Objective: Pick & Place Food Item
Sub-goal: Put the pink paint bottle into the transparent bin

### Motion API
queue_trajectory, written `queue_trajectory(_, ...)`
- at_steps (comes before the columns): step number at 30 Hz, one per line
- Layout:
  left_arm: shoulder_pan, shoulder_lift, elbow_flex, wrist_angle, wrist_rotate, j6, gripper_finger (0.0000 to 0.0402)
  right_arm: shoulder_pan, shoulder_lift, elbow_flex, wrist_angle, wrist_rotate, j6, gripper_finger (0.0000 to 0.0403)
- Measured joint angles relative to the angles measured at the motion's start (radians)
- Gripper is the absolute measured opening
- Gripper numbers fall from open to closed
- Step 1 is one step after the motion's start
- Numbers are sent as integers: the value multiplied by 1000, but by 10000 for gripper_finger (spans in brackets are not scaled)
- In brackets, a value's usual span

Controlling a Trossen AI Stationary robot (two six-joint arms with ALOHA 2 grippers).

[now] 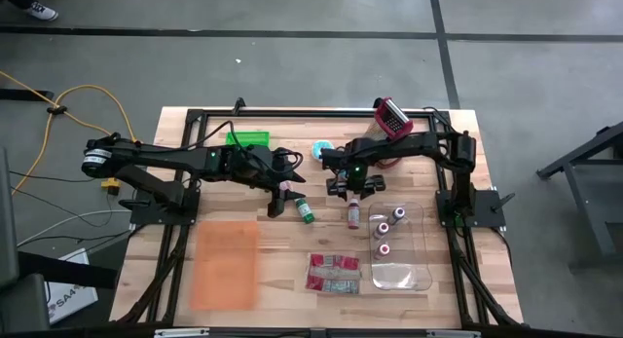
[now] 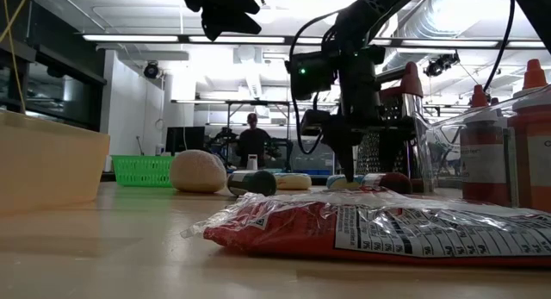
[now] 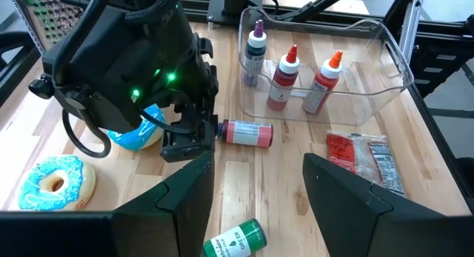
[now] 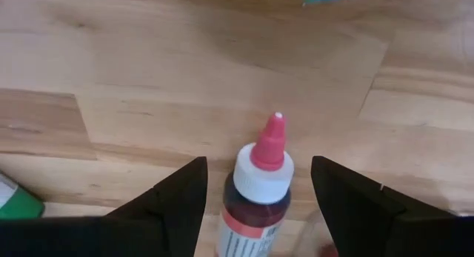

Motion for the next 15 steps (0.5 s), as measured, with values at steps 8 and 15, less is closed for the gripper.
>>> queue_trajectory(8,0,0,0,0,0,0,199,14,16,0,0,29,0,230)
queue_trajectory(15,0,0,0,0,0,0,199,13,34,0,14,21,0,230)
